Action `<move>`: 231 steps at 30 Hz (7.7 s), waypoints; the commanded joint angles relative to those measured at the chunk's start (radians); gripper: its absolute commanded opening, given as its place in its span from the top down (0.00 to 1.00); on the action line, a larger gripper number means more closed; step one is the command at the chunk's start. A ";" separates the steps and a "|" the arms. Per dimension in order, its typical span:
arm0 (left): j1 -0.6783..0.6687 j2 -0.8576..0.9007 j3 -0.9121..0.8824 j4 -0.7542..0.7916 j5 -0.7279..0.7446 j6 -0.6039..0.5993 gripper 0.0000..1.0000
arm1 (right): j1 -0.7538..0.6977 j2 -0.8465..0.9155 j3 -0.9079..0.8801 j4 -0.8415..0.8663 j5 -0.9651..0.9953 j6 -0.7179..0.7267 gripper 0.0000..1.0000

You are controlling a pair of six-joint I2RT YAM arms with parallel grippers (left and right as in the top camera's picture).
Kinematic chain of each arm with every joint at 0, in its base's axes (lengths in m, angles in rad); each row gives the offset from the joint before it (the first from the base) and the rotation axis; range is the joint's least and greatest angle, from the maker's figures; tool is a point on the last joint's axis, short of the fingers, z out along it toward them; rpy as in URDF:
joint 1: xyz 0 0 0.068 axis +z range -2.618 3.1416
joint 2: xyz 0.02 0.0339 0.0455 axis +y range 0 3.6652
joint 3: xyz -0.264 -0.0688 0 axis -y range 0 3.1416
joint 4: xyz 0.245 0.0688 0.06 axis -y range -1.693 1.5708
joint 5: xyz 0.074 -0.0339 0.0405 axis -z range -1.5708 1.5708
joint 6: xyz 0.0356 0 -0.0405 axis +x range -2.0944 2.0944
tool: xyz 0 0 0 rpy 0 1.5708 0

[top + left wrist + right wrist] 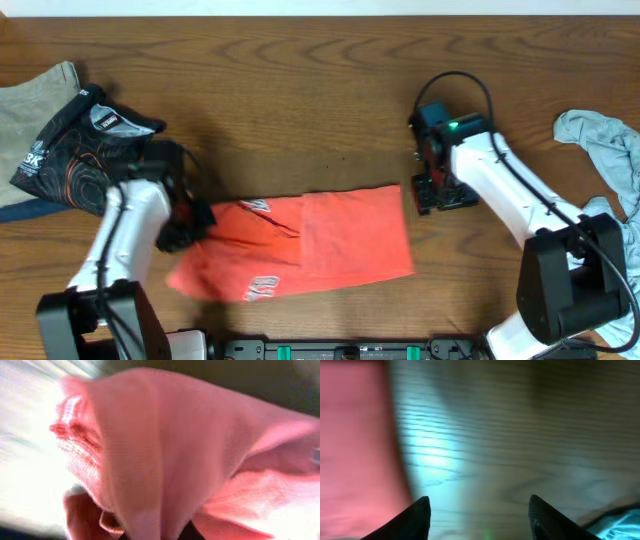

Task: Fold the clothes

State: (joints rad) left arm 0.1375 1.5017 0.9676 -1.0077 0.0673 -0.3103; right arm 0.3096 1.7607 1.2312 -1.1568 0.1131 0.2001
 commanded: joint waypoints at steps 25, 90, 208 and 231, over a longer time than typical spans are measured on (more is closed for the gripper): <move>-0.817 0.157 0.346 0.001 0.157 -0.424 0.73 | -0.090 -0.003 0.010 0.009 0.016 -0.034 0.36; 0.047 -0.108 0.389 -0.280 0.104 -0.048 0.27 | 0.360 0.030 0.011 -0.092 -0.086 -0.140 0.56; -0.304 0.535 0.481 0.172 0.465 0.373 0.94 | 0.202 -0.604 -0.308 0.224 0.063 -0.028 0.01; 0.534 0.136 0.490 0.421 0.158 0.031 0.02 | 0.201 -0.604 -0.308 0.160 0.056 0.009 0.01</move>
State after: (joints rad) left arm 0.5968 1.6363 1.4475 -0.5770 0.2379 -0.1448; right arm 0.5228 1.1645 0.9096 -0.9909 0.1658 0.1841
